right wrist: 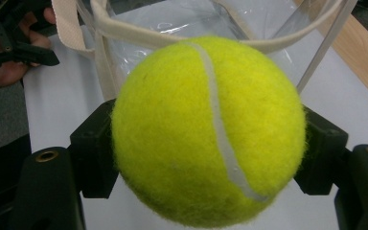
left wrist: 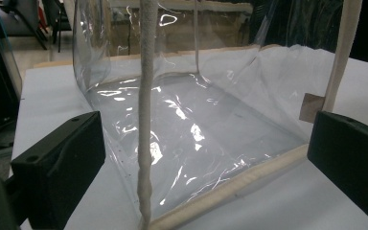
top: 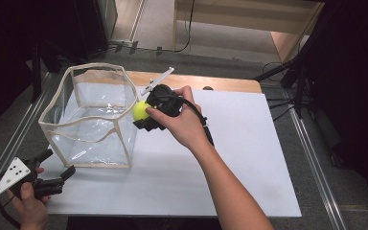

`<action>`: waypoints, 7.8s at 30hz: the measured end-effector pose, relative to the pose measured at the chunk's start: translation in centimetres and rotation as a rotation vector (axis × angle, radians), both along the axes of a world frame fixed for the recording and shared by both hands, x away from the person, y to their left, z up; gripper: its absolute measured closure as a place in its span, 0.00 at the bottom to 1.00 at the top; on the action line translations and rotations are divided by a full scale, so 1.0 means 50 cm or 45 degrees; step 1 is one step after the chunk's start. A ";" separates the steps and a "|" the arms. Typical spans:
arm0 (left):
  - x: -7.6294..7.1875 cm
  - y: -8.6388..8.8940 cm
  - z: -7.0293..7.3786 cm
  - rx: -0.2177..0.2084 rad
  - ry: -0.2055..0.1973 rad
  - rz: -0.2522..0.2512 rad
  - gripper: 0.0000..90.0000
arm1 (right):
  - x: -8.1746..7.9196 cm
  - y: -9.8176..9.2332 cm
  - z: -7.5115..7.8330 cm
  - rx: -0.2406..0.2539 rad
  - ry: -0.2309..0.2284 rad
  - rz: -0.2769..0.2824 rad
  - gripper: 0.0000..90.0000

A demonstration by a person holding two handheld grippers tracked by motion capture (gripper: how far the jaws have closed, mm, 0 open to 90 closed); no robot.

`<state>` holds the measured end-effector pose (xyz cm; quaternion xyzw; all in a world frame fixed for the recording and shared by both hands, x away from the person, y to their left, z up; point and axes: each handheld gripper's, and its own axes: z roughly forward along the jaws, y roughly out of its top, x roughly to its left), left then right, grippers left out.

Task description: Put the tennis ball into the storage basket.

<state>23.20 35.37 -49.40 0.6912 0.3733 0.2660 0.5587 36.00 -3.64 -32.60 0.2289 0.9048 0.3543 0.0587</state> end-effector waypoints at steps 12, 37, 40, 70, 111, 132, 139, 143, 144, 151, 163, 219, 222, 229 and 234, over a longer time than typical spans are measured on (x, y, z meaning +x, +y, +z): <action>0.000 0.000 0.000 0.000 0.000 -0.002 0.00 | 0.015 0.007 0.029 0.012 -0.008 0.016 0.26; 0.000 0.000 0.000 -0.016 0.004 0.000 0.00 | 0.045 0.046 0.071 0.018 -0.024 0.027 0.26; 0.000 0.000 0.000 -0.016 0.003 0.000 0.00 | 0.049 0.054 0.073 0.019 -0.032 0.037 0.26; 0.000 0.003 0.000 -0.019 0.004 -0.003 0.00 | 0.076 0.114 0.086 -0.008 -0.019 0.062 0.26; 0.001 0.004 0.000 -0.027 0.003 -0.008 0.00 | 0.097 0.148 0.042 -0.077 0.027 0.075 0.26; 0.001 0.003 0.000 -0.028 0.002 -0.006 0.00 | 0.095 0.149 0.017 -0.152 0.027 0.071 0.26; 0.001 0.003 0.000 -0.028 0.002 -0.006 0.00 | 0.085 0.145 0.027 -0.127 -0.022 0.049 0.16; 0.001 0.004 0.000 -0.026 0.002 -0.007 0.00 | 0.079 0.135 0.041 -0.088 -0.054 0.034 0.10; 0.001 0.003 0.000 -0.027 0.004 -0.006 0.00 | 0.076 0.128 0.048 -0.082 -0.071 0.018 0.10; 0.001 0.002 0.000 -0.029 0.002 -0.005 0.00 | 0.066 0.099 0.059 -0.033 -0.098 -0.011 0.10; 0.001 0.002 0.000 -0.016 0.005 -0.006 0.00 | 0.051 0.048 0.050 -0.017 -0.094 -0.047 0.10; 0.001 0.000 0.000 -0.006 0.001 -0.007 0.00 | -0.027 -0.093 -0.141 0.051 0.004 -0.187 0.10; 0.001 0.000 0.000 -0.006 0.001 -0.006 0.00 | -0.032 -0.101 -0.154 0.063 0.006 -0.198 0.10; 0.001 0.000 0.000 -0.004 0.002 -0.005 0.00 | -0.046 -0.122 -0.185 0.102 -0.017 -0.222 0.10; 0.001 0.000 0.000 -0.003 0.003 -0.006 0.00 | -0.056 -0.136 -0.208 0.138 -0.038 -0.241 0.10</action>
